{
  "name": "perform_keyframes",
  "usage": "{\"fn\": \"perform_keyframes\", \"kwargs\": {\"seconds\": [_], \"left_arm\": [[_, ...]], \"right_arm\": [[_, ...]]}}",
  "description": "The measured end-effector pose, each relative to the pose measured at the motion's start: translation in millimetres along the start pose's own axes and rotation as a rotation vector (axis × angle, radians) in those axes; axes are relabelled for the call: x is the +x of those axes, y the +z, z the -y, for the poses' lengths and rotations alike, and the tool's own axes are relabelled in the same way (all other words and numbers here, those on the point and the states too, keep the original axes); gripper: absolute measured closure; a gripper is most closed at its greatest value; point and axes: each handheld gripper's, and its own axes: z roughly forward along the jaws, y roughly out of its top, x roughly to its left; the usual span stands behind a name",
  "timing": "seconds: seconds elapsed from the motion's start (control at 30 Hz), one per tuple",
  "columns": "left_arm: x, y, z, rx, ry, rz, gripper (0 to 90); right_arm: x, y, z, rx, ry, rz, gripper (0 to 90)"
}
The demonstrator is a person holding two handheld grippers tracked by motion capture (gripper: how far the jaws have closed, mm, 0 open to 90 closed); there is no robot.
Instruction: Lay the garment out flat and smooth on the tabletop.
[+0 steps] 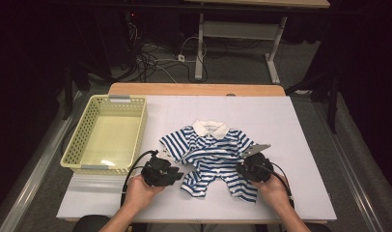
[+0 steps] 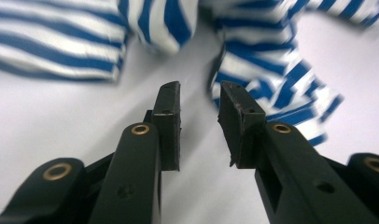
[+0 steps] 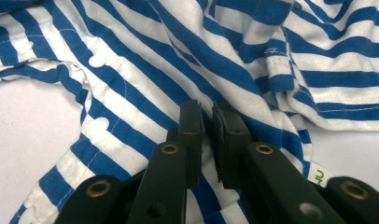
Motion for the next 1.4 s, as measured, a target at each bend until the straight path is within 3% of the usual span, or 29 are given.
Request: {"fn": "perform_keyframes", "kwargs": {"seconds": [0.13, 0.27, 0.37, 0.43, 0.6, 0.73, 0.9, 1.0, 1.2, 1.3, 1.4], "left_arm": [[-13.2, 7.5, -3.5, -0.019, 0.048, 0.000, 59.0], [-18.4, 17.3, -9.0, -0.016, 0.060, -0.010, 59.1], [-22.1, 24.7, -11.8, 0.002, 0.080, -0.002, 65.7], [-26.1, 26.0, -12.5, 0.001, 0.109, -0.023, 71.4], [-28.3, 25.2, -15.0, 0.031, 0.119, 0.002, 82.1], [-28.5, 16.6, -13.2, 0.041, 0.114, -0.002, 83.0], [-25.5, -10.7, -2.9, 0.018, 0.083, -0.014, 83.0], [-19.1, -21.1, 6.5, 0.028, 0.044, -0.063, 82.9], [-1.1, -30.5, 20.7, 0.041, -0.049, -0.062, 82.6], [-2.8, -29.6, 20.1, 0.020, -0.039, -0.068, 75.1], [-12.0, -32.0, 13.9, -0.051, -0.001, -0.055, 66.6]], "right_arm": [[-1.1, 0.1, 0.2, -0.001, 0.003, -0.007, 83.0], [-1.0, 0.1, 0.1, -0.001, 0.005, -0.007, 82.9], [-0.2, 0.1, 0.1, -0.001, 0.003, -0.003, 82.3], [-0.5, 0.1, 0.2, -0.001, 0.003, -0.005, 82.2], [-0.9, 0.2, 0.2, -0.001, 0.003, -0.009, 82.2], [0.1, -0.2, 0.4, -0.001, -0.001, -0.007, 81.6], [-0.5, -0.1, 0.3, -0.001, 0.000, -0.010, 81.6], [0.1, -0.5, 0.1, 0.001, -0.002, -0.012, 81.6], [3.0, -0.9, -0.2, 0.003, -0.011, -0.024, 81.6], [5.2, -0.5, -0.9, 0.003, -0.020, -0.028, 81.5], [7.1, -0.3, -1.2, 0.002, -0.022, -0.030, 80.4]]}}
